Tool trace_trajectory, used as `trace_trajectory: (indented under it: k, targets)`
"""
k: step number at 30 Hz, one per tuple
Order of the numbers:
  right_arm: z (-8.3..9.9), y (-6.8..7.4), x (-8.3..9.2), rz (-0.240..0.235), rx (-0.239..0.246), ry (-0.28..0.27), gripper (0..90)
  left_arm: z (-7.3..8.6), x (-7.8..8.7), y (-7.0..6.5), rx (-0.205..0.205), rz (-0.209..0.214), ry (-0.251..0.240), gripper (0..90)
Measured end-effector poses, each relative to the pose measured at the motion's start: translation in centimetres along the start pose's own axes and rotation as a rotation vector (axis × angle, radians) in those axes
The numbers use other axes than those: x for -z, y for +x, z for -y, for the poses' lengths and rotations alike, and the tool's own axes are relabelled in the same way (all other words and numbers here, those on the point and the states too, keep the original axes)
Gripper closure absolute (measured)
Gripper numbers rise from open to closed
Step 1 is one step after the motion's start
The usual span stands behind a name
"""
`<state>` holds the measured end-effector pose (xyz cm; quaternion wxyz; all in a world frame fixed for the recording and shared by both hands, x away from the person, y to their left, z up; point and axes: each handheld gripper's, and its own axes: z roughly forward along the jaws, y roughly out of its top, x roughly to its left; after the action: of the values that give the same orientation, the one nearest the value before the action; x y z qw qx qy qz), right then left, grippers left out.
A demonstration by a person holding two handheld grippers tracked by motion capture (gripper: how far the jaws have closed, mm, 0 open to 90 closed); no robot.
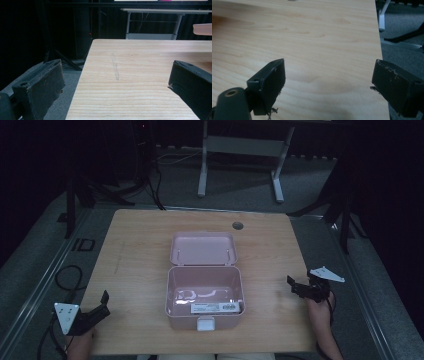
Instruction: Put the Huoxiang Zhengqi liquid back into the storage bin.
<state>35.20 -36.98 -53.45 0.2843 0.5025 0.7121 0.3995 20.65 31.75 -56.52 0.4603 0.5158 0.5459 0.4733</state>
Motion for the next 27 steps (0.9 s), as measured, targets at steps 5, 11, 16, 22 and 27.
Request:
trace_trajectory:
  k: [5, 11, 16, 22, 27]
  targets:
    - [1.0, -0.5, 0.4, 0.039, -0.037, 0.015, 11.4, 0.0, 0.0, 0.0, -0.001, -0.001, -0.001, 0.4]
    - [2.0, -0.6, 0.9, 0.094, -0.056, 0.001, 11.4, 0.0, 0.0, 0.0, -0.001, -0.002, -0.002, 0.4]
    - [2.1, -0.4, 1.0, 0.135, -0.041, -0.010, 11.4, 0.0, 0.0, 0.0, -0.002, -0.001, -0.003, 0.4]
    - [2.2, -0.7, 1.0, 0.124, -0.034, -0.005, 11.4, 0.0, 0.1, 0.0, 0.001, -0.001, -0.004, 0.4]
    - [2.2, -0.9, 0.9, 0.124, -0.030, 0.012, 11.4, 0.0, 0.1, 0.0, 0.001, 0.000, -0.004, 0.4]
